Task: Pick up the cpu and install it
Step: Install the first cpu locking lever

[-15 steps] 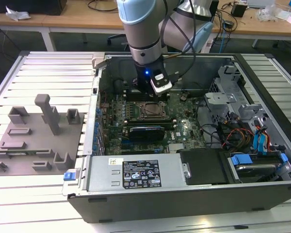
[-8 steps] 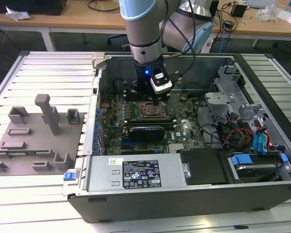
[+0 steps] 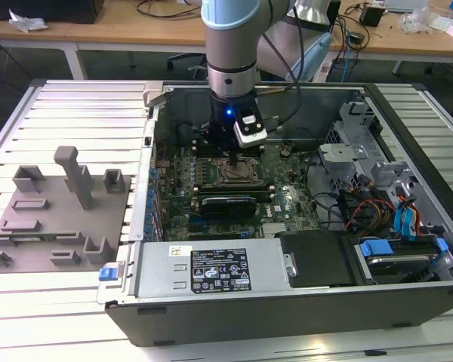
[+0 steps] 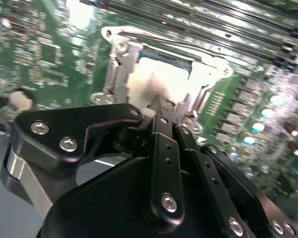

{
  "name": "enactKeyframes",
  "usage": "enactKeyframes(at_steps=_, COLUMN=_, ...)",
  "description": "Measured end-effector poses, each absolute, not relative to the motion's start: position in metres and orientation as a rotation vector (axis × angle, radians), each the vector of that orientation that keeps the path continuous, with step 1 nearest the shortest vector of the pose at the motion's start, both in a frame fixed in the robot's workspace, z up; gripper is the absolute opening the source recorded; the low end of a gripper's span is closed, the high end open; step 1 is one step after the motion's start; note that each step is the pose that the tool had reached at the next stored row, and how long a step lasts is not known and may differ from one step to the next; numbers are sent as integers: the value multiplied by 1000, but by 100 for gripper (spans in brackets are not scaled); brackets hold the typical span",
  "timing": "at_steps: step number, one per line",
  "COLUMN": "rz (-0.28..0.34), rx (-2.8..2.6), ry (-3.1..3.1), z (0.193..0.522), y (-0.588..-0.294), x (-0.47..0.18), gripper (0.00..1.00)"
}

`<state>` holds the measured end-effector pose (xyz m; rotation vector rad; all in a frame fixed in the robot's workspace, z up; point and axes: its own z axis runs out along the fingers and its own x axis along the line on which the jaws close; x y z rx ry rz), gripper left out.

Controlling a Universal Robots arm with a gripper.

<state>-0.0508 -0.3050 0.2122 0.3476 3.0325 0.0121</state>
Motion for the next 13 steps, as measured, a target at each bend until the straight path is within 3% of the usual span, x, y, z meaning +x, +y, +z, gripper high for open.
enactKeyframes(at_steps=13, rz=12, rx=348, ry=3035, z=214, y=-305, x=-38, gripper=11)
